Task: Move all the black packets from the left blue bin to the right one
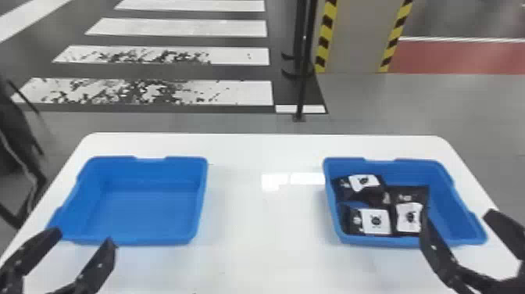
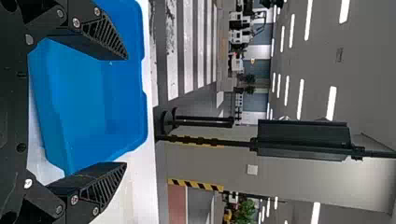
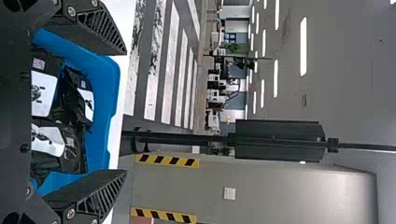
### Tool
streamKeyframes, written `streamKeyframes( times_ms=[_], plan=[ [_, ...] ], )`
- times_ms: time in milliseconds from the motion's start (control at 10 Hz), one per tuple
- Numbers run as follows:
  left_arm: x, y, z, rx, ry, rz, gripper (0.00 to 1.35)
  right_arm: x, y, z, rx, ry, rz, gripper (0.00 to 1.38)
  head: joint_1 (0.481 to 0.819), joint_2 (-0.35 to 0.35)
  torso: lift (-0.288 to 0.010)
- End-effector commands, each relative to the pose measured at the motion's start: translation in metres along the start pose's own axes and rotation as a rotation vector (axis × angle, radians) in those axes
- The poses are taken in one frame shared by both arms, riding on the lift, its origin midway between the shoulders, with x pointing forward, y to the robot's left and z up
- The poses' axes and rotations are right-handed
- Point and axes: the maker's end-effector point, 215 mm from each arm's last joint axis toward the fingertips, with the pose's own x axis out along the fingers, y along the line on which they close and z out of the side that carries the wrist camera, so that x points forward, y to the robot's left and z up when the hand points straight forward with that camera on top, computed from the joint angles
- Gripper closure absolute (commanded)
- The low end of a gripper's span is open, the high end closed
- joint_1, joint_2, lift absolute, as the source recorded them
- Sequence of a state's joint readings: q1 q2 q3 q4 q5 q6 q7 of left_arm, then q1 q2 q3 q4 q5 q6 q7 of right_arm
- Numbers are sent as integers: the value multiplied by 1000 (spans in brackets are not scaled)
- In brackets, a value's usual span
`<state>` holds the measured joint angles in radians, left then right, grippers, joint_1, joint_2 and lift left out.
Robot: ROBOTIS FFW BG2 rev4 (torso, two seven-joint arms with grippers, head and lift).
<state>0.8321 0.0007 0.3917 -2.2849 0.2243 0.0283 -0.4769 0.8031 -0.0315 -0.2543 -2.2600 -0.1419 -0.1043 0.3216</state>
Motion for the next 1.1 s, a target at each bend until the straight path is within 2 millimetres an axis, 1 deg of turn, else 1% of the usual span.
streamKeyframes(
  times_ms=[0,100,200,300,600,1000],
  plan=[
    [-8,19,8,98,-6,37,249,-10,16,4,23,-2,8,124,695,30,-140],
    [-5,17,14,110,-23,35,249,-3,19,6,20,-14,26,125,695,78,-140],
    [1,7,18,88,-47,23,249,2,38,4,70,-21,62,125,695,107,-140],
    [4,5,21,79,-58,23,249,3,39,1,80,-19,64,125,695,121,-140],
    [6,1,15,70,-41,17,249,3,37,-2,91,-17,61,125,695,121,-140],
    [7,0,16,67,-47,16,249,3,36,-5,106,-14,58,127,695,112,-140]
  ],
)
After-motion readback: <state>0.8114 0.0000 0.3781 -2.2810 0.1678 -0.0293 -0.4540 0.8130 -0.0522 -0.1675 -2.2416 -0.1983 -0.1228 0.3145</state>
